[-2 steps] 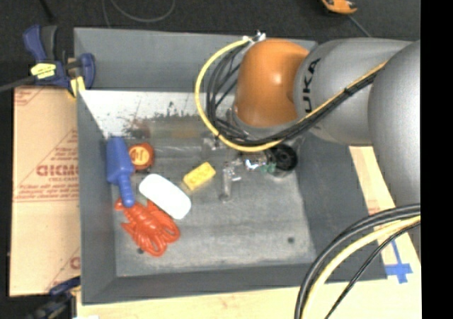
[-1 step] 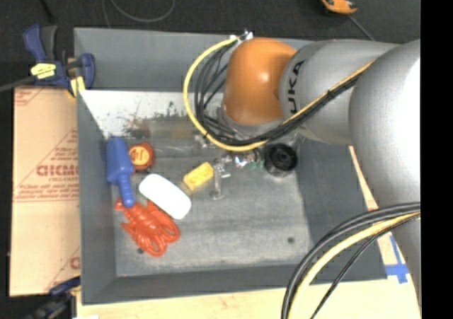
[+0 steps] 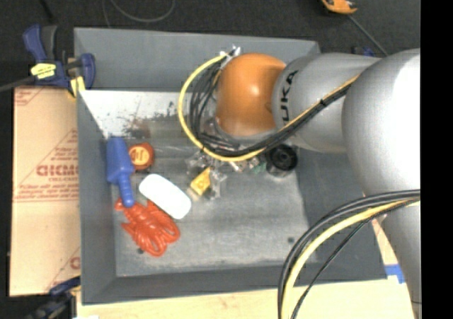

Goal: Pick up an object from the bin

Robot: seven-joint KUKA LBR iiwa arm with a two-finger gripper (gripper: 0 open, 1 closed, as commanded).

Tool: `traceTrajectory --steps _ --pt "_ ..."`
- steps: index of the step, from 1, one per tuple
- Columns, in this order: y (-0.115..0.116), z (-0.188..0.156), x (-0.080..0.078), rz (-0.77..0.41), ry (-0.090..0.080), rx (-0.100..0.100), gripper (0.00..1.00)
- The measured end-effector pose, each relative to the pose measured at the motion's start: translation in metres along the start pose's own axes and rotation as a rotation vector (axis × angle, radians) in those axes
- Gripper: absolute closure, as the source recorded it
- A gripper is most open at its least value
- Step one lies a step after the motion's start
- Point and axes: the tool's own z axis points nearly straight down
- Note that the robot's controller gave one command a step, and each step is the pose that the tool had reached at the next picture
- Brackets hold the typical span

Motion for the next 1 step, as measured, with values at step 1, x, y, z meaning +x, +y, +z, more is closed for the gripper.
traceTrajectory --steps 1 --pt "0.0 0.0 0.0 0.0 0.0 0.0 1.0"
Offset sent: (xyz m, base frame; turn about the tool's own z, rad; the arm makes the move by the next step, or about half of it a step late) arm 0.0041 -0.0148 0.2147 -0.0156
